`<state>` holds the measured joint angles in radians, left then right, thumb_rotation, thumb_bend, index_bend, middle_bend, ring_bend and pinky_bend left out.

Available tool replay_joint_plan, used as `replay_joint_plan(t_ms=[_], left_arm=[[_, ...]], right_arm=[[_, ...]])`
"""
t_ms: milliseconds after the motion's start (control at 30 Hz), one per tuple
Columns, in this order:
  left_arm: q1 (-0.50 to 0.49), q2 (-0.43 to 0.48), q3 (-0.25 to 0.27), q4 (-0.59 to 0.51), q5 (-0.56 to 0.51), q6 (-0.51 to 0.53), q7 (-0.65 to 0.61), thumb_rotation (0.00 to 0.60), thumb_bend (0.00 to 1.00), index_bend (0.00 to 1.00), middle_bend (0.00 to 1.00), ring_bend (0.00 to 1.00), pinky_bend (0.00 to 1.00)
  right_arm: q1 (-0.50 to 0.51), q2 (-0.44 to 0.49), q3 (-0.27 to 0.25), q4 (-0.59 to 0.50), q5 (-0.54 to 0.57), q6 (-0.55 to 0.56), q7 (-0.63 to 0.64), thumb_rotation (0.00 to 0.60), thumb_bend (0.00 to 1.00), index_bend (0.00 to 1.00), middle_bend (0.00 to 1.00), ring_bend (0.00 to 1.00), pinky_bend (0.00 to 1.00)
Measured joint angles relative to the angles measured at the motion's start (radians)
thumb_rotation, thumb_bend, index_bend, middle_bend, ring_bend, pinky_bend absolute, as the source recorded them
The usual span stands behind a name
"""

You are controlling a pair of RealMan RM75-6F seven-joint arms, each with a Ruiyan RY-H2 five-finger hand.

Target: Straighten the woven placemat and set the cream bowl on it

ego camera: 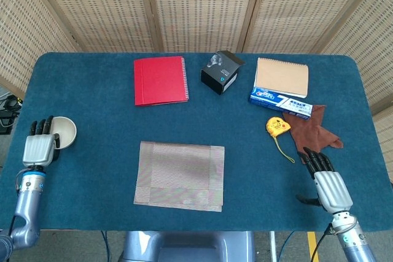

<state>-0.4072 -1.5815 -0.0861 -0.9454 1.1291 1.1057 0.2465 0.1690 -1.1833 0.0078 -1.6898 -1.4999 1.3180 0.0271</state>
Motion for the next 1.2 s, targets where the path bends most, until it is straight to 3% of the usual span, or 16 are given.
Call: replay_joint_plan(t_ms=[67, 167, 333, 767, 933, 1200], left_arm=[[0.002, 0.006, -0.001, -0.005, 0.004, -0.005, -0.005, 0.6, 0.27, 0.35, 0.0, 0.0, 0.0], [0.006, 0.018, -0.003, -0.017, 0.01, -0.009, -0.011, 0.6, 0.24, 0.24, 0.0, 0.0, 0.0], [0.013, 0.051, -0.005, -0.056, 0.023, -0.015, -0.029, 0.6, 0.23, 0.18, 0.0, 0.0, 0.0], [0.025, 0.163, -0.016, -0.284, 0.207, 0.128, -0.172, 0.6, 0.23, 0.18, 0.0, 0.0, 0.0], [0.019, 0.179, 0.004, -0.391, 0.268, 0.152, -0.129, 0.6, 0.23, 0.19, 0.0, 0.0, 0.0], [0.015, 0.152, 0.075, -0.499, 0.361, 0.154, -0.007, 0.6, 0.23, 0.29, 0.0, 0.0, 0.0]], right_arm=[[0.0, 0.0, 0.0, 0.0, -0.001, 0.001, 0.001, 0.6, 0.08, 0.09, 0.0, 0.0, 0.0], [0.0, 0.001, -0.001, -0.001, -0.002, 0.001, 0.002, 0.6, 0.08, 0.09, 0.0, 0.0, 0.0], [-0.001, 0.004, -0.001, -0.005, -0.008, 0.005, 0.006, 0.6, 0.08, 0.09, 0.0, 0.0, 0.0], [-0.003, 0.007, -0.003, -0.01, -0.017, 0.013, 0.014, 0.6, 0.08, 0.08, 0.0, 0.0, 0.0], [-0.004, 0.01, -0.002, -0.012, -0.019, 0.016, 0.019, 0.6, 0.08, 0.08, 0.0, 0.0, 0.0], [-0.003, 0.012, -0.002, -0.013, -0.02, 0.013, 0.022, 0.6, 0.08, 0.08, 0.0, 0.0, 0.0]])
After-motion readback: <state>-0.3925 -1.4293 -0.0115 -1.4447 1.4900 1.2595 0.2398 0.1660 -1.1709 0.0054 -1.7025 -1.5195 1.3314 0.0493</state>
